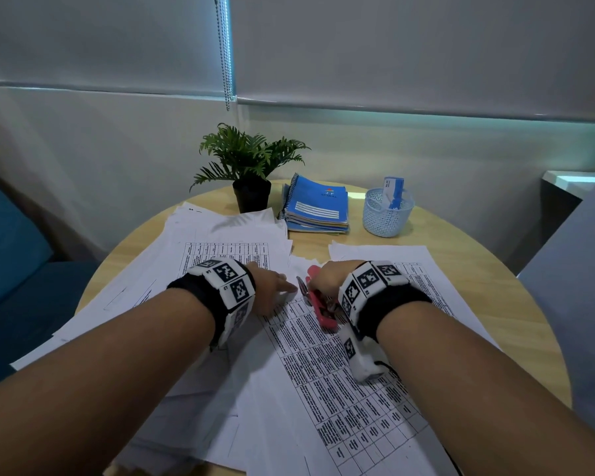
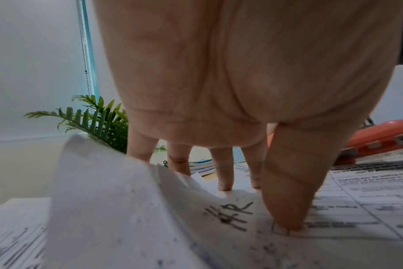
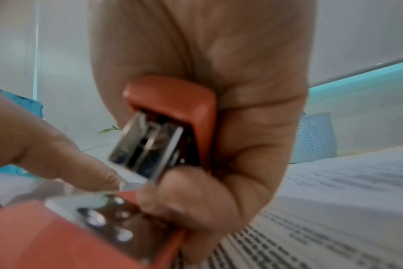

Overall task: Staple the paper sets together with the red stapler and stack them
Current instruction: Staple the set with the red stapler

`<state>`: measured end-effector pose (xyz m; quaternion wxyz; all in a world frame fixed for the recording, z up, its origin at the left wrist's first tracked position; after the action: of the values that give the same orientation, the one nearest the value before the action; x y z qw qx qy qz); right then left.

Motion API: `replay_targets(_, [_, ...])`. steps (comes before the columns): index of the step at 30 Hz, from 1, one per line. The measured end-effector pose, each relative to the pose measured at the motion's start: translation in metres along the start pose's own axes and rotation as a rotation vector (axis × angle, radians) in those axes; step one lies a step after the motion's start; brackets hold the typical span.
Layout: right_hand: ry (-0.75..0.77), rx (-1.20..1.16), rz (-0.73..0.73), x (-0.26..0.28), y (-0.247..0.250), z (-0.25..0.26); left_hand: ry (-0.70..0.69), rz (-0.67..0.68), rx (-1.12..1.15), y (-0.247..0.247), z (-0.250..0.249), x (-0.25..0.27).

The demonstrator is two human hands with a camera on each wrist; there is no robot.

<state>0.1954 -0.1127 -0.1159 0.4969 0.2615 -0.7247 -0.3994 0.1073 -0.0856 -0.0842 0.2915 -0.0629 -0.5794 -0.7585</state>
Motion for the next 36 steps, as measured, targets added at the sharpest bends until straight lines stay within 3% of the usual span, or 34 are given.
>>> replay_targets(3, [-0.041, -0.050, -0.070, 0.010, 0.000, -0.016, -0.004, -0.006, 0.040, -0.002, 0.004, -0.007])
replay_targets(6, [-0.068, -0.092, -0.143, 0.029, -0.004, -0.039, 0.078, -0.089, 0.186, 0.001, 0.014, -0.014])
replay_targets(9, [-0.199, -0.149, -0.106, 0.035, -0.028, -0.082, 0.219, -0.079, 0.294, 0.000, 0.030, -0.019])
replay_targets(14, [-0.365, -0.234, -0.164, 0.057, -0.050, -0.129, 0.269, -0.087, 0.397, 0.011, 0.042, -0.016])
replay_targets(16, [-0.482, -0.399, -0.229, 0.071, -0.048, -0.138, 0.314, -0.158, 0.461, 0.015, 0.055, -0.009])
replay_targets(18, [-0.568, -0.545, -0.407, 0.086, -0.028, -0.143, 0.356, -0.252, 0.544, 0.022, 0.069, 0.000])
replay_targets(20, [-0.498, -0.636, -0.632, 0.094, 0.007, -0.134, 0.392, -0.347, 0.595, 0.031, 0.080, 0.010])
replay_targets(22, [-0.326, -0.791, -0.786, 0.094, 0.035, -0.111, 0.396, -0.423, 0.662, 0.038, 0.086, 0.019])
replay_targets(26, [-0.082, -1.058, -0.788, 0.081, 0.058, -0.054, 0.349, -0.510, 0.817, 0.047, 0.086, 0.036])
replay_targets(33, [-0.185, -1.512, -0.784, 0.072, 0.040, -0.035, 0.201, -0.603, 0.842, 0.049, 0.071, 0.050])
replay_targets(36, [-0.208, -1.544, -0.746, 0.072, 0.034, -0.036, 0.141, -0.660, 0.797, 0.050, 0.067, 0.051])
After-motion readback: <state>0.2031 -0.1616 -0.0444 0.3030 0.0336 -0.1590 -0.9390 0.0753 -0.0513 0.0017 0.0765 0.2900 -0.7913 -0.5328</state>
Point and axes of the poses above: each hand's wrist, its own x-axis away from the middle knuckle, its own y-axis out of the back of the hand, z = x × y, the point moved 10 cm from there along -x, towards the middle knuckle, and after that the axes turned 8 degrees about y, right-handed, at the moved point
